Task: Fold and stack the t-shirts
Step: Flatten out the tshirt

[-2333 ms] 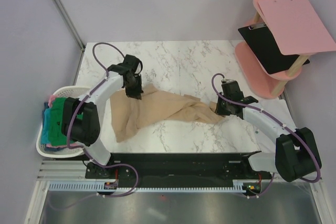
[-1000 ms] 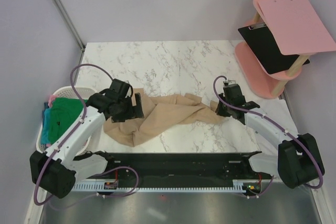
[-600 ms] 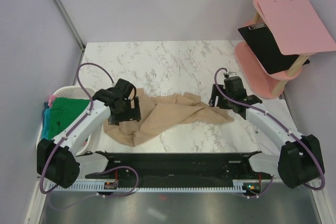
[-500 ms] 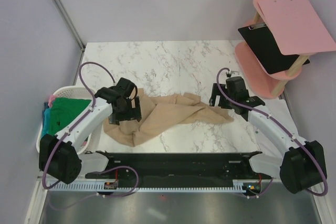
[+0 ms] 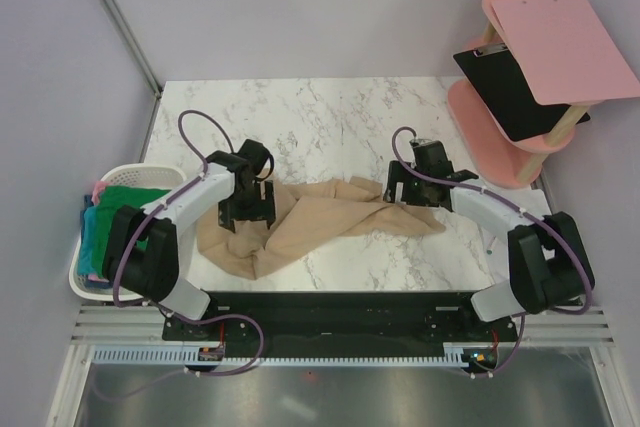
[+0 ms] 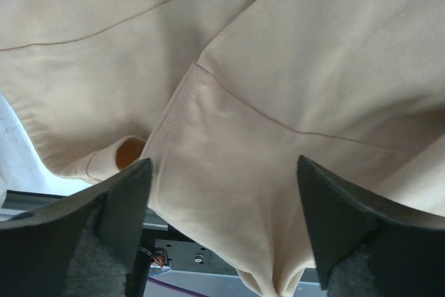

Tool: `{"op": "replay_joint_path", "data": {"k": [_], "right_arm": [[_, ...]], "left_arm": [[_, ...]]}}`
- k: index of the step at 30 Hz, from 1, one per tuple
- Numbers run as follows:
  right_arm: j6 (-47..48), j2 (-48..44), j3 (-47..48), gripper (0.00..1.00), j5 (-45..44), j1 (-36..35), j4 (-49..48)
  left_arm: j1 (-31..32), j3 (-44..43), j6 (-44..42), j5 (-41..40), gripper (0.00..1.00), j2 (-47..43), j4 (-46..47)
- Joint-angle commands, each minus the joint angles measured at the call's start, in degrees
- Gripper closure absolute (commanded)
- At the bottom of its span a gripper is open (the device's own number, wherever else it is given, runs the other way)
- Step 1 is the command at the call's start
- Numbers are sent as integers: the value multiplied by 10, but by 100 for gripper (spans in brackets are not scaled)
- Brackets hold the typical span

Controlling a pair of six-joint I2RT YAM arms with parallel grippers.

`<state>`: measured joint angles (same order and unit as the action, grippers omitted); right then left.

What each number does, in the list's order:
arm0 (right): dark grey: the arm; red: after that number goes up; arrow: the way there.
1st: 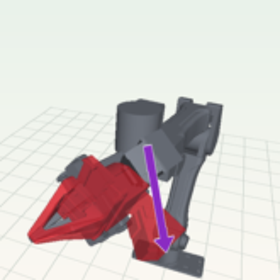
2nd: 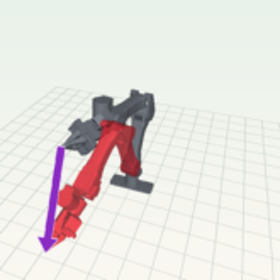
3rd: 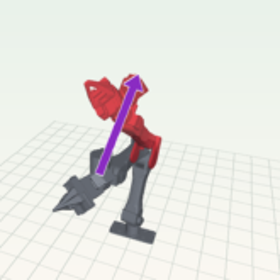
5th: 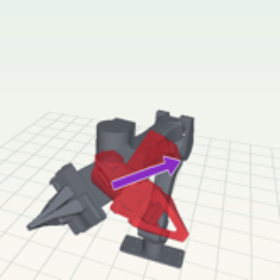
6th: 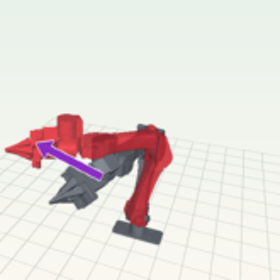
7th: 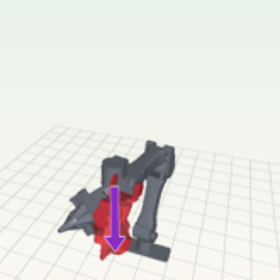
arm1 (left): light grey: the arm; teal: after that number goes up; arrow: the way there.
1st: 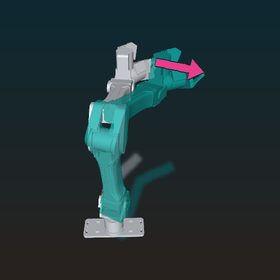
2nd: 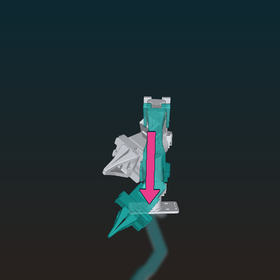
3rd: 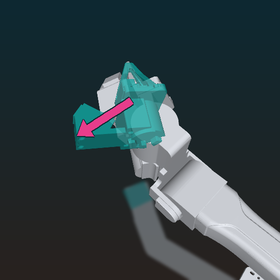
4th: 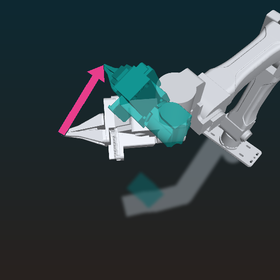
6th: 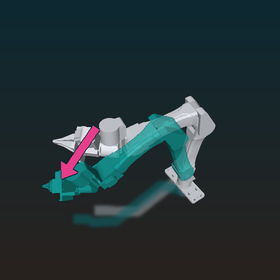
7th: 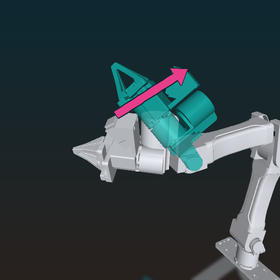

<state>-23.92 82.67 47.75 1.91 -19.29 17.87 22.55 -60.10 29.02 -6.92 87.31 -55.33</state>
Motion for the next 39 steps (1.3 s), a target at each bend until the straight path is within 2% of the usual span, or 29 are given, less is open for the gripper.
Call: {"op": "replay_joint_path", "data": {"k": [1, 2, 3, 4, 5, 6, 7, 12, 20, 24, 26, 27, 28, 30, 31, 32, 34, 39], "right_arm": [[4, 45, 27, 9, 94, -5, -41], [9, 55, 29, 15, 108, -6, -42], [11, 57, 31, 23, 118, -7, -43], [11, 58, 31, 51, 135, -8, -43], [13, 58, 32, 73, 140, -8, -44], [13, 58, 33, 90, 141, -9, -43], [13, 57, 36, 100, 141, -9, -42], [19, 53, 64, 100, 128, -9, -35], [11, 86, 200, 100, 75, -9, -56], [11, 33, 202, 100, 53, -9, -76], [12, -14, 167, 100, 45, -9, -63], [6, -30, 148, 100, 41, -9, -57], [-2, -64, 99, 100, 35, -8, -50], [-28, -97, 41, 100, 40, -9, -33], [-37, -124, -15, 100, 36, -9, -28], [-45, -137, -41, 100, 30, -8, -10], [-73, -165, -104, 100, 19, -9, 8], [-118, -200, -168, 100, 22, -9, 29]], "left_arm": [[-4, -15, -29, 10, 21, 16, 19], [-3, -13, -31, 17, 45, 16, 22], [-4, -12, -34, 21, 60, 16, 24], [-5, -12, -35, 26, 73, 14, 26], [-4, -13, -37, 30, 98, 12, 30], [-5, -13, -40, 33, 98, 11, 31], [-6, -16, -42, 35, 98, 13, 33], [-21, -44, -57, 23, 98, 11, 32], [-60, -135, -84, -9, 98, 34, 13], [-67, -163, -85, -5, 98, 31, 4], [-67, -160, -82, 3, 97, 25, 5], [-66, -158, -78, 7, 87, 21, 5], [-66, -150, -77, 9, 70, 16, 8], [-66, -140, -72, 23, 57, 11, 17], [-67, -127, -71, 30, 36, 10, 24], [-67, -122, -67, 43, 29, 13, 35], [-66, -108, -66, 59, 22, 26, 48], [-66, -86, -63, 145, 22, 48, 123]]}}
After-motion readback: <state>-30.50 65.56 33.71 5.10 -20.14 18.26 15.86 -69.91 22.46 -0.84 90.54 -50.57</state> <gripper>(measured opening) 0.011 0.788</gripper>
